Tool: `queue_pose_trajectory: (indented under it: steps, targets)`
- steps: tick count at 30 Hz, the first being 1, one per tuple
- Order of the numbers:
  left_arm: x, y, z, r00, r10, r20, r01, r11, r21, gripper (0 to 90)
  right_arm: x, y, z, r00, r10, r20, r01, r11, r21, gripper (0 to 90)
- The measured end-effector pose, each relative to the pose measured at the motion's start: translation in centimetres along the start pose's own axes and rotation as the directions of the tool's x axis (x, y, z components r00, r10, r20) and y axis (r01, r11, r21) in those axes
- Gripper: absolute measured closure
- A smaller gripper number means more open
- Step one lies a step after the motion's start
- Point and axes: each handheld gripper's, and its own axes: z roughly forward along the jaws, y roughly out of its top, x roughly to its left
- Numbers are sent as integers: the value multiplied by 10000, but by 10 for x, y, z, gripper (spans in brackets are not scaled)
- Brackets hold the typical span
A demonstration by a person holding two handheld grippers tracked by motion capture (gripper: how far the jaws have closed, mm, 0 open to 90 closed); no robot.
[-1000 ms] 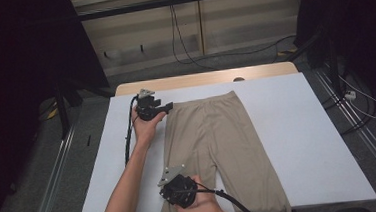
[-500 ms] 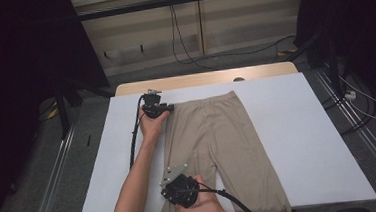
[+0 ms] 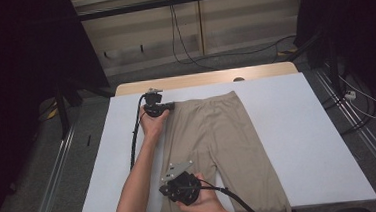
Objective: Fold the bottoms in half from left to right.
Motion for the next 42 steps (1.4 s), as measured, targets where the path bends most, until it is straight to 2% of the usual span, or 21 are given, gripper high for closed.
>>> queue_pose_trajectory:
  steps: [2,4,6,16,23,25,29,34,42]
  targets:
    - [1,3,-5,9998,-177,29,178,9997,-138,862,-1,1,-2,10000,-38,-85,36,9998,-195,898]
    - [5,6,-10,9976,-606,334,619,9973,-391,862,-2,3,-5,9998,-49,-188,40,9989,-470,898]
    - [7,10,-14,9968,-728,339,747,9956,-572,862,-2,4,-8,9994,-35,-340,11,9975,-702,898]
    - [7,22,-34,9979,-632,129,641,9936,-929,862,-2,15,-19,9967,-12,-816,-99,9907,-1354,900]
    - [14,24,-50,9977,-666,-106,655,9941,-865,862,5,23,-24,9949,-222,-986,58,9866,-1632,900]
    - [16,23,-57,9960,-868,-202,845,9919,-947,862,8,26,-25,9944,-314,-1014,139,9855,-1689,900]
    - [17,23,-63,9961,-884,-56,875,9918,-927,862,11,30,-26,9920,-294,-1225,73,9842,-1771,900]
    - [21,28,-78,9958,-895,-186,868,9897,-1136,862,18,40,-27,9875,-739,-1395,452,9791,-1984,900]
    - [33,31,-103,9910,-1181,-635,1096,9862,-1244,861,26,61,-35,9816,-1088,-1567,699,9694,-2354,900]
